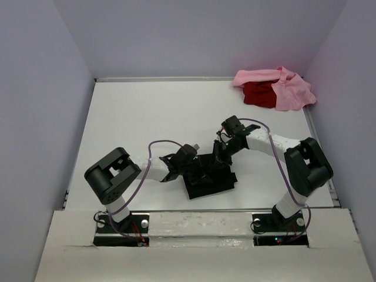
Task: Fold and stack the t-shirts
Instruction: Fold the tshirt
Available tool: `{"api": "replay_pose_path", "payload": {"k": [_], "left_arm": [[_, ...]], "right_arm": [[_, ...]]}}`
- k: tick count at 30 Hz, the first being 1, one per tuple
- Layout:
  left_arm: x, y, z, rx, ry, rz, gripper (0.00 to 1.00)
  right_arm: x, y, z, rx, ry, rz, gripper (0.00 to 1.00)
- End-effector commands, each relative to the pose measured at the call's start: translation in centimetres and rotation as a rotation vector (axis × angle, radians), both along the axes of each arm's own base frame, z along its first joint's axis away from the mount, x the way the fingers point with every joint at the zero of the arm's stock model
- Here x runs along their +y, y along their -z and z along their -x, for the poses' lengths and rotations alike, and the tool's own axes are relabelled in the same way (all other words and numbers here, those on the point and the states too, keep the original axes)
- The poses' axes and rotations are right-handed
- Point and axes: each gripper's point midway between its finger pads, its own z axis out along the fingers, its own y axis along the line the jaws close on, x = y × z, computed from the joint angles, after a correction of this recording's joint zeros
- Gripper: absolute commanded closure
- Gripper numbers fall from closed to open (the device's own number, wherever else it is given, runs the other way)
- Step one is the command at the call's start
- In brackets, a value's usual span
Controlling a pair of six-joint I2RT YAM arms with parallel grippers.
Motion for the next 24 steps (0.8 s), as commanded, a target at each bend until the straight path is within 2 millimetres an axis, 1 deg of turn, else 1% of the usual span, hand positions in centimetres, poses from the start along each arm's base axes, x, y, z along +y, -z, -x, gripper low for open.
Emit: {"api": "replay_pose_path", "payload": {"k": [1, 2, 4, 5, 7, 8, 9, 12, 13, 14, 15, 16, 17, 18, 19, 21, 22, 24], "left_arm": [[-0.2, 0.1, -0.5, -0.039, 0.007, -0.012, 1.00], [-0.2, 0.2, -0.5, -0.037, 0.006, -0.013, 1.00], [-0.1, 0.0, -0.4, -0.037, 0.006, -0.010, 1.00], [0.0, -0.1, -0.3, -0.038, 0.005, -0.011, 1.00], [0.1, -0.2, -0.3, -0.039, 0.002, -0.011, 1.00], [0.1, -0.4, -0.3, -0.041, 0.003, -0.010, 1.00], [0.1, -0.4, -0.4, -0.043, 0.003, -0.011, 1.00], [0.0, -0.5, -0.3, -0.044, 0.008, -0.013, 1.00], [0.0, -0.5, -0.3, -0.044, 0.012, -0.014, 1.00], [0.0, -0.4, -0.3, -0.043, 0.013, -0.014, 1.00], [0.0, -0.4, -0.3, -0.042, 0.015, -0.015, 1.00], [0.0, -0.4, -0.2, -0.041, 0.017, -0.016, 1.00], [0.0, -0.4, -0.2, -0.043, 0.018, -0.016, 1.00], [0.0, -0.4, -0.2, -0.042, 0.019, -0.019, 1.00], [0.1, -0.4, -0.2, -0.042, 0.019, -0.019, 1.00], [0.1, -0.4, -0.1, -0.038, 0.021, -0.020, 1.00], [0.1, -0.3, -0.1, -0.039, 0.023, -0.022, 1.00], [0.1, -0.2, -0.1, -0.039, 0.024, -0.024, 1.00]], "right_arm": [[0.3, 0.7, -0.1, -0.021, -0.006, -0.011, 0.87], [0.2, 1.3, -0.4, -0.034, -0.011, 0.004, 0.87], [0.1, 2.0, -0.9, -0.061, -0.015, 0.025, 0.87], [0.1, 2.6, -1.0, -0.052, -0.022, 0.033, 0.87], [0.4, 3.2, -1.8, -0.070, -0.030, 0.037, 0.87], [0.5, 4.2, -2.0, -0.061, -0.037, 0.046, 0.87], [0.6, 4.6, -2.3, -0.066, -0.040, 0.047, 0.87], [1.4, 5.8, -4.0, -0.108, -0.055, 0.041, 0.87], [1.6, 7.1, -4.4, -0.105, -0.071, 0.049, 0.87], [1.8, 7.1, -5.5, -0.126, -0.067, 0.042, 0.87], [1.9, 7.5, -5.8, -0.131, -0.071, 0.042, 0.88], [1.8, 8.1, -6.5, -0.146, -0.071, 0.041, 0.88], [1.9, 8.2, -6.9, -0.158, -0.074, 0.039, 0.88], [1.5, 8.1, -7.9, -0.169, -0.051, 0.039, 0.88], [1.7, 7.9, -8.1, -0.179, -0.052, 0.027, 0.88], [1.1, 7.3, -9.4, -0.188, -0.023, 0.012, 0.89], [1.3, 6.7, -9.4, -0.195, -0.026, -0.005, 0.89], [1.0, 6.2, -9.8, -0.209, -0.016, -0.005, 0.88]]}}
